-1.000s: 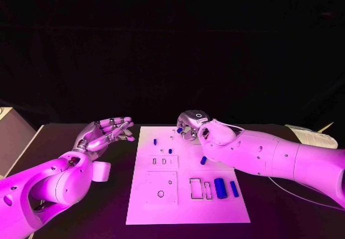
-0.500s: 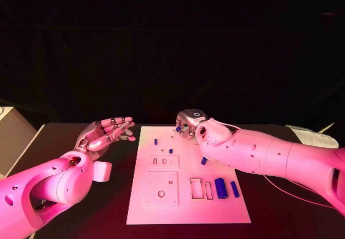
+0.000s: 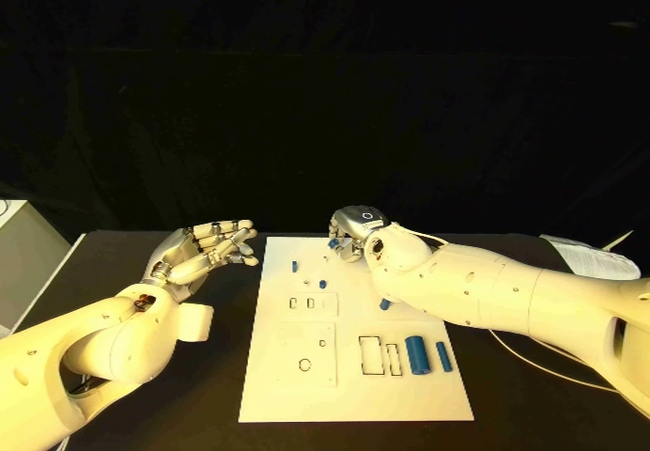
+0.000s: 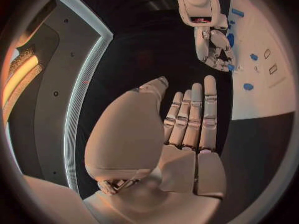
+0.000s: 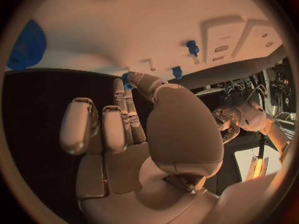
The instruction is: Assemble the parts on the task board
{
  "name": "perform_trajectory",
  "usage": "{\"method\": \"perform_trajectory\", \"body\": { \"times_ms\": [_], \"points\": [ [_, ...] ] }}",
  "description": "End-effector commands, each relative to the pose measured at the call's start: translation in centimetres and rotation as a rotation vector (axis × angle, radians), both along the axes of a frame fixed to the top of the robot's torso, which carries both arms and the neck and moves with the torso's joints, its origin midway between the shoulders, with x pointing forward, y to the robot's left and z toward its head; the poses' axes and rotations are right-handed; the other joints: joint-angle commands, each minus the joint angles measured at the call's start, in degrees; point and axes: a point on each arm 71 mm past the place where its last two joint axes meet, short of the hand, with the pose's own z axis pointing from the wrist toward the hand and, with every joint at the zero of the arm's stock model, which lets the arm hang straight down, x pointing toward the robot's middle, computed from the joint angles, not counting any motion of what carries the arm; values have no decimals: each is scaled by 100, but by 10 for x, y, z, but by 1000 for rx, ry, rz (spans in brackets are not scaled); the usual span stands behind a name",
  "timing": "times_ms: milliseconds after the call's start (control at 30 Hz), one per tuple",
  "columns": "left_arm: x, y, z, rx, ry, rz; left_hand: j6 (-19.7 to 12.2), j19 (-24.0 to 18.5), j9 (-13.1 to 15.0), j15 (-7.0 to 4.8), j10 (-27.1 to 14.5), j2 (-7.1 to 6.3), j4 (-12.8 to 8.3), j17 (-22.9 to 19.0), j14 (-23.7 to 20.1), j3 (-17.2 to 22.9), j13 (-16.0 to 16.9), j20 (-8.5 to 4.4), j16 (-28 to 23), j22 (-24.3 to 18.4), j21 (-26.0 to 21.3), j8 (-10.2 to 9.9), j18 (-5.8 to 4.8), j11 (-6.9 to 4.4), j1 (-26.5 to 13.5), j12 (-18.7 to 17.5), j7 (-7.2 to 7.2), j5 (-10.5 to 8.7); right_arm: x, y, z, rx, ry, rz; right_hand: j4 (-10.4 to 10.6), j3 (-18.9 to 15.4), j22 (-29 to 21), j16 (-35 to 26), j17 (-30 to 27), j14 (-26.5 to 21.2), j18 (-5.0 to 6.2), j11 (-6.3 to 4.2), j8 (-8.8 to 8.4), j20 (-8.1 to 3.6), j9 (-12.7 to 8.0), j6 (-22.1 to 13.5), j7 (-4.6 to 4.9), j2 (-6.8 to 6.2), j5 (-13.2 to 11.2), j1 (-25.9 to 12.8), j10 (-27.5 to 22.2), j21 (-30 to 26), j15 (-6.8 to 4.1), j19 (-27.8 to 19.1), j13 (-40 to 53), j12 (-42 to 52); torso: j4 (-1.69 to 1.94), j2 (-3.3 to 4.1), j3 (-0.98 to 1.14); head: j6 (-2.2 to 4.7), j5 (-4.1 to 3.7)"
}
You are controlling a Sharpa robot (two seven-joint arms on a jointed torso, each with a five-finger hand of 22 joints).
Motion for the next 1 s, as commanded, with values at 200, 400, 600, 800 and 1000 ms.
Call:
{"method": "perform_trajectory", "body": {
  "times_ms": [200,400,600,800,1000],
  "points": [
    [-1,-3,2,-4,-10,-16,-48,-43,-9,9,-34,-12,-34,1,-44,7,2,12,38,5,20,-20,49,-10,51,-4,106,-22,1,2,-2,-4,9,5,-8,24,6,27,9,206,-88,-3,13,-30,83,14,-9,22,27,-26,28,21,-33,21,5,-12,-10,5,-1,3,30],
    [0,-4,1,-4,-9,-18,-50,-49,-10,10,-37,-12,-35,0,-48,7,2,13,42,10,27,-22,49,-10,53,-4,106,-22,3,4,-2,-6,10,4,-11,24,7,27,6,205,-88,-1,10,-29,86,6,-7,17,29,-28,22,22,-32,20,5,-16,-3,9,-3,4,24],
    [0,-4,1,-4,-8,-17,-50,-49,-10,10,-37,-12,-35,0,-48,7,2,13,42,10,27,-22,49,-10,53,-4,106,-22,2,8,-2,-3,10,17,-11,24,7,27,6,205,-88,-1,10,-29,86,6,-7,17,29,-28,22,22,-32,20,5,-16,-5,13,-6,-11,29],
    [0,-4,1,-4,-9,-17,-50,-49,-10,10,-37,-12,-35,0,-48,7,2,13,42,10,27,-22,49,-10,53,-4,106,-22,0,12,-1,0,11,30,-12,23,19,27,3,204,-90,2,7,-28,90,-4,-3,10,32,-35,15,30,-30,20,6,-19,-10,14,2,-22,46],
    [0,-4,1,-4,-8,-17,-55,-63,-12,13,-44,-12,-36,-3,-57,7,1,16,50,19,43,-25,49,-7,56,-5,108,-22,0,13,-1,0,9,32,-14,21,9,29,3,203,-88,7,2,-27,94,-18,1,0,33,-43,6,22,-27,15,6,-23,-7,10,-1,-31,46]
  ]
}}
